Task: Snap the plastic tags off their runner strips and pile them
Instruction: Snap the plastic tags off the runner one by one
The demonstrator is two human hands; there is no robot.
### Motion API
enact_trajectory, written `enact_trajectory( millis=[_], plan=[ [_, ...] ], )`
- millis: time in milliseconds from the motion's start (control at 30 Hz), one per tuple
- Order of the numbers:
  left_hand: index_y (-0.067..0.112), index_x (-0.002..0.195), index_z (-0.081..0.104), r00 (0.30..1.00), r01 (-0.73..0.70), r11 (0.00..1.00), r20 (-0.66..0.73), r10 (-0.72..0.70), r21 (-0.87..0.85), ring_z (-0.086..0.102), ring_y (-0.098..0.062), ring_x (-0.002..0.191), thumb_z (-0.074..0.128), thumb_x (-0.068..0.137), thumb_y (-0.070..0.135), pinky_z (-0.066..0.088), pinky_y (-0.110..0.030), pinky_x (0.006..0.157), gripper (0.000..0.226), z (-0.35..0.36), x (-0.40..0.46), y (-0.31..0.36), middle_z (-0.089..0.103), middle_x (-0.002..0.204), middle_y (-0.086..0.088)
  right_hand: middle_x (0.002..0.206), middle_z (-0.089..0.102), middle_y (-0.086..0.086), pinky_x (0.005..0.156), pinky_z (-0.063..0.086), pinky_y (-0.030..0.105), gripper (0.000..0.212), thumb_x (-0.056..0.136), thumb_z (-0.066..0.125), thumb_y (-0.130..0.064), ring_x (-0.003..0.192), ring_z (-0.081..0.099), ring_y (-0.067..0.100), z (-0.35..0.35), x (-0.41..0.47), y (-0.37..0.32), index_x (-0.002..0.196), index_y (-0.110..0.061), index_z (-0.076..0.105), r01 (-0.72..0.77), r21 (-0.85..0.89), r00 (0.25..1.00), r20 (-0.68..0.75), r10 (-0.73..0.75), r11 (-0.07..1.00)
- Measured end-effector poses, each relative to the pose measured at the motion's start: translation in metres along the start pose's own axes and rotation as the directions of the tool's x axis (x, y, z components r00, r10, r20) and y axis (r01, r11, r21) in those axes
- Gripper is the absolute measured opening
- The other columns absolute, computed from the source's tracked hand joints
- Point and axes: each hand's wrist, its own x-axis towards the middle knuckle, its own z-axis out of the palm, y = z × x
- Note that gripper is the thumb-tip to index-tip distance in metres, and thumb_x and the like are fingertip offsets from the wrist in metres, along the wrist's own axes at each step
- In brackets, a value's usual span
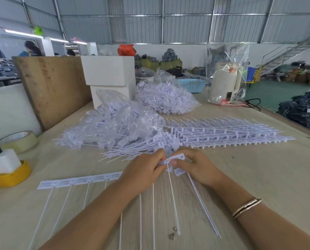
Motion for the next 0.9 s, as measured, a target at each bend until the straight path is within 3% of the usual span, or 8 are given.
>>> enact_trajectory(
  millis=[233,333,433,533,667,767,833,900],
  plan=[
    [0.016,0.088,0.056,0.995,0.093,0.948,0.006,-0.096,-0.306,0.066,-0.015,0.071,0.056,0.093,0.029,0.050,-0.035,0.067,0.014,-0.001,0.002,0.002,0.069,0.076,0.003,0.076,0.067,-0.009,0.070,0.044,0.013,0.009,0.085,0.063,-0.002,0.074,0.060,0.001,-0.001,0.002,0.002,0.085,-0.005,0.072,0.057,0.069,0.994,-0.097,-0.050,0.996],
    [0.023,0.088,0.051,0.997,0.077,0.973,-0.012,-0.081,-0.219,0.056,-0.008,0.062,0.059,0.090,0.034,0.042,-0.029,0.058,0.014,-0.001,0.000,0.000,0.061,0.071,0.008,0.076,0.069,-0.010,0.070,0.045,0.010,0.008,0.085,0.065,-0.008,0.076,0.064,0.002,-0.006,0.000,0.002,0.084,-0.012,0.073,-0.013,0.216,0.990,-0.133,0.042,0.976],
    [0.027,0.093,0.051,0.997,0.071,0.988,-0.034,-0.076,-0.134,0.059,-0.013,0.071,0.061,0.087,0.037,0.049,-0.036,0.065,0.016,-0.003,0.000,0.000,0.063,0.080,0.004,0.084,0.064,-0.010,0.073,0.039,0.005,0.007,0.083,0.069,-0.010,0.075,0.056,-0.009,-0.008,0.001,0.006,0.089,-0.010,0.073,-0.030,-0.083,0.998,-0.060,0.025,0.996],
    [0.028,0.093,0.052,0.995,0.082,0.994,-0.058,-0.086,-0.077,0.060,-0.015,0.078,0.063,0.084,0.040,0.050,-0.040,0.070,0.019,-0.005,0.000,0.001,0.063,0.084,0.007,0.100,0.055,-0.008,0.082,0.032,0.001,0.024,0.083,0.070,-0.014,0.092,0.048,-0.009,-0.007,0.003,0.010,0.106,-0.014,0.070,-0.071,-0.350,0.995,0.036,0.089,0.934],
    [0.026,0.098,0.043,0.989,0.125,0.985,-0.062,-0.132,-0.116,0.059,-0.014,0.082,0.066,0.082,0.038,0.050,-0.036,0.073,0.031,-0.003,0.001,0.001,0.060,0.089,0.005,0.101,0.057,-0.011,0.099,0.034,0.032,0.021,0.086,0.067,-0.019,0.101,0.052,0.007,-0.005,0.004,0.007,0.107,-0.023,0.068,-0.068,-0.359,0.997,-0.049,0.054,0.931],
    [0.028,0.103,0.037,0.990,0.100,0.992,-0.087,-0.107,-0.076,0.055,-0.010,0.078,0.066,0.082,0.040,0.044,-0.029,0.065,0.038,-0.001,0.002,0.007,0.053,0.092,0.010,0.091,0.061,-0.012,0.095,0.033,0.034,0.013,0.091,0.060,-0.019,0.095,0.053,0.005,0.000,0.004,0.000,0.091,-0.028,0.069,-0.028,-0.197,0.994,-0.113,0.006,0.980],
    [0.023,0.109,0.038,0.991,0.079,0.996,-0.107,-0.084,-0.050,0.055,-0.012,0.080,0.065,0.083,0.038,0.043,-0.028,0.064,0.040,0.000,0.003,0.010,0.048,0.096,0.011,0.089,0.062,-0.006,0.099,0.033,0.045,0.019,0.093,0.056,-0.024,0.095,0.054,0.011,0.005,0.004,-0.001,0.079,-0.029,0.069,-0.038,-0.250,0.998,-0.052,0.025,0.968],
    [0.021,0.113,0.039,0.994,0.057,0.998,-0.093,-0.060,-0.042,0.054,-0.011,0.083,0.062,0.085,0.035,0.039,-0.026,0.064,0.039,0.000,0.002,0.012,0.046,0.101,0.011,0.088,0.062,0.004,0.099,0.034,0.046,0.023,0.092,0.057,-0.025,0.093,0.054,0.016,0.009,0.005,-0.001,0.074,-0.019,0.070,-0.026,-0.273,0.999,0.027,0.035,0.962]
  ],
)
